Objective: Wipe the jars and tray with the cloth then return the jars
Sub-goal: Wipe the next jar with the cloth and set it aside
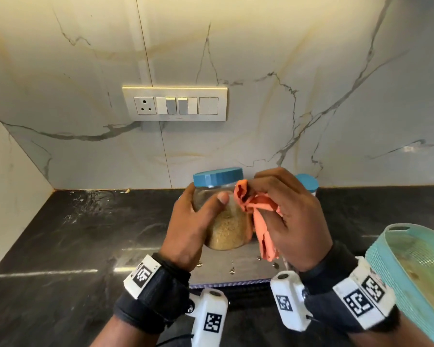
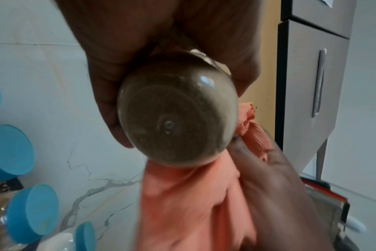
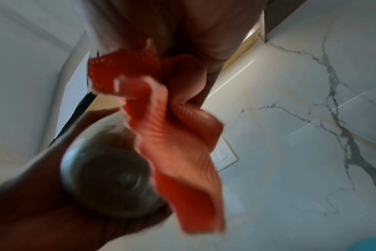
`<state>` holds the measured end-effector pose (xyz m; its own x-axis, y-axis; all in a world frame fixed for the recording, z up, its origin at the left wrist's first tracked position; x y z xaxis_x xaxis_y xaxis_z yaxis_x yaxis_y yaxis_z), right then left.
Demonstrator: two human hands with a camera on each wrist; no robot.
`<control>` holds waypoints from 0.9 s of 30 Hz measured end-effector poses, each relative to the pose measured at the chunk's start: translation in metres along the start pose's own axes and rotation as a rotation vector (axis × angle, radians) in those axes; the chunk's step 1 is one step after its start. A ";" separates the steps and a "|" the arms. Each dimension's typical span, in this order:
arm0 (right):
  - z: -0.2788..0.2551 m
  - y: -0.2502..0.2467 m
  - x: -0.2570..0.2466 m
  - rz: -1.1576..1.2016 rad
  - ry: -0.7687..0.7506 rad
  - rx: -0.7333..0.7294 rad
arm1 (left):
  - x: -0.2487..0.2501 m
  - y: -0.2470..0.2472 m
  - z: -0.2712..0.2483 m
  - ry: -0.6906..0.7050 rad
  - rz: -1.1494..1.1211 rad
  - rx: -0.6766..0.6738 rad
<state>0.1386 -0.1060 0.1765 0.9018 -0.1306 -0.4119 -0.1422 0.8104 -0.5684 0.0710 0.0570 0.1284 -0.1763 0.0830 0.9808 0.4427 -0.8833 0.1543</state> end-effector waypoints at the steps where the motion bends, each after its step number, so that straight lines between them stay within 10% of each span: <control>1: -0.008 0.004 -0.004 0.011 -0.016 -0.029 | 0.002 -0.002 0.002 -0.004 -0.045 0.018; 21: -0.037 0.013 -0.005 0.204 0.028 -0.010 | 0.012 -0.009 0.000 -0.134 -0.312 -0.113; 27: -0.039 0.024 -0.012 -0.243 -0.148 -0.242 | -0.003 -0.013 -0.004 -0.152 -0.207 -0.033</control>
<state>0.1086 -0.1077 0.1397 0.9678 -0.2043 -0.1473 0.0064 0.6048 -0.7964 0.0624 0.0666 0.1226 -0.1248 0.3300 0.9357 0.3820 -0.8544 0.3523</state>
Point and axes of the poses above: each hand's wrist, its own z-axis towards the middle knuckle, its own y-axis out of the palm, x = y × z, the point moved 2 cm from there along z, towards the middle knuckle, and after that the axes turned 6 degrees about z, right-handed, at the moved point
